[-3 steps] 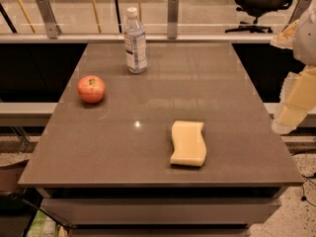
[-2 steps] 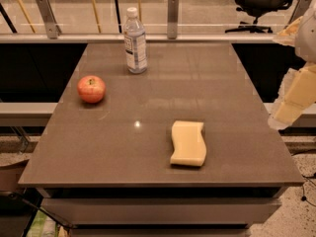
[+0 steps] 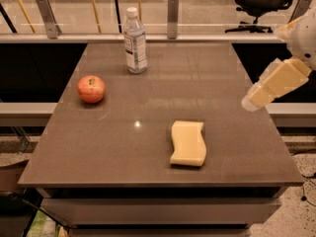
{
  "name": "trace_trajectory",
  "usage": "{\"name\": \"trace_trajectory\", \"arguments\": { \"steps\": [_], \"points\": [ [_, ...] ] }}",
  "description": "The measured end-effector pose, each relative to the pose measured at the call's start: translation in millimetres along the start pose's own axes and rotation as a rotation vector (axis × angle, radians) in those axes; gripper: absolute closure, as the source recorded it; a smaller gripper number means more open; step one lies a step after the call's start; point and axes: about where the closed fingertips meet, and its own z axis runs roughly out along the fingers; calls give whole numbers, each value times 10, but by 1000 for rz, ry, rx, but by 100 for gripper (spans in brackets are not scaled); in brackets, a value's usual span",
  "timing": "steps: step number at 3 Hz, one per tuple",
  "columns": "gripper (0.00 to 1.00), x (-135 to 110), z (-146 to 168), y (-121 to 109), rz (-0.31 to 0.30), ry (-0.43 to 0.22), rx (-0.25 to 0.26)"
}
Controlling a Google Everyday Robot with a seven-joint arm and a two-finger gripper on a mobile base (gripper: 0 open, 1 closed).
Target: Knock blue plastic bottle over
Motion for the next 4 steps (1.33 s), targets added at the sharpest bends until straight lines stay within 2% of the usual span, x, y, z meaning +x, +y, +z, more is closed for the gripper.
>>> {"name": "trace_trajectory", "arguments": {
  "steps": [2,4],
  "points": [
    [0,-397,339,-264,153,-224,93],
    [0,-697,740,-416,242,-384,112]
  ]
}}
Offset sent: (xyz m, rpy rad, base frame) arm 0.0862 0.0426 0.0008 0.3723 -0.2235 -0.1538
